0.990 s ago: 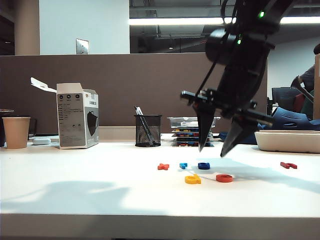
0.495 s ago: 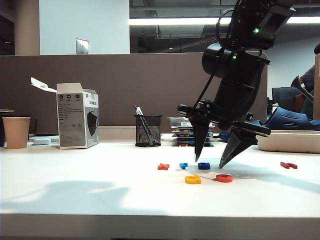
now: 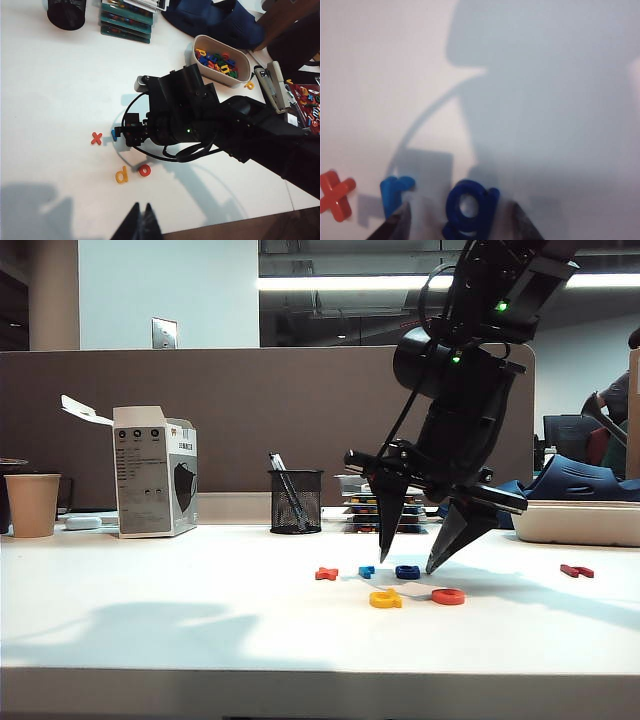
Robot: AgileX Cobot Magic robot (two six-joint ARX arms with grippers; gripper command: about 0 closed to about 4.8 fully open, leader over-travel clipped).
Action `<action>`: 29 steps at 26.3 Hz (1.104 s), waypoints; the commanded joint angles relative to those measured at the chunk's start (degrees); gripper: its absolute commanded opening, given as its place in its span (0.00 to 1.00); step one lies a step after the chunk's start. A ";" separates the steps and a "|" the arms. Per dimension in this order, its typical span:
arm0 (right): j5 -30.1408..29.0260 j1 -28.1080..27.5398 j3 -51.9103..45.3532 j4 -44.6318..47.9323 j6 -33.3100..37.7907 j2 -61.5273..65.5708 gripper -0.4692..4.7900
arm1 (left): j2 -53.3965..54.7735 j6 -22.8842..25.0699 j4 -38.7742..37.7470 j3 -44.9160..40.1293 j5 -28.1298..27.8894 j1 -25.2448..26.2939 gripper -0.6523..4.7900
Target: Select the appropriate letters from the row of letter magnets placed on the table to arrange into the word "dog".
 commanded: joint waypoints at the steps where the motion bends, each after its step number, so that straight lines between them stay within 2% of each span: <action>1: 1.44 0.26 -0.55 -2.82 0.42 0.96 0.58 | -0.15 -0.28 0.26 0.13 -0.37 0.07 0.11; 11: 8.46 2.71 -0.57 -4.17 0.17 1.09 0.58 | -0.15 -0.28 0.28 0.13 -0.37 0.07 0.11; 29: 11.26 5.92 -0.59 -6.40 0.26 3.43 0.57 | -0.15 -0.28 0.26 0.13 -0.37 0.07 0.11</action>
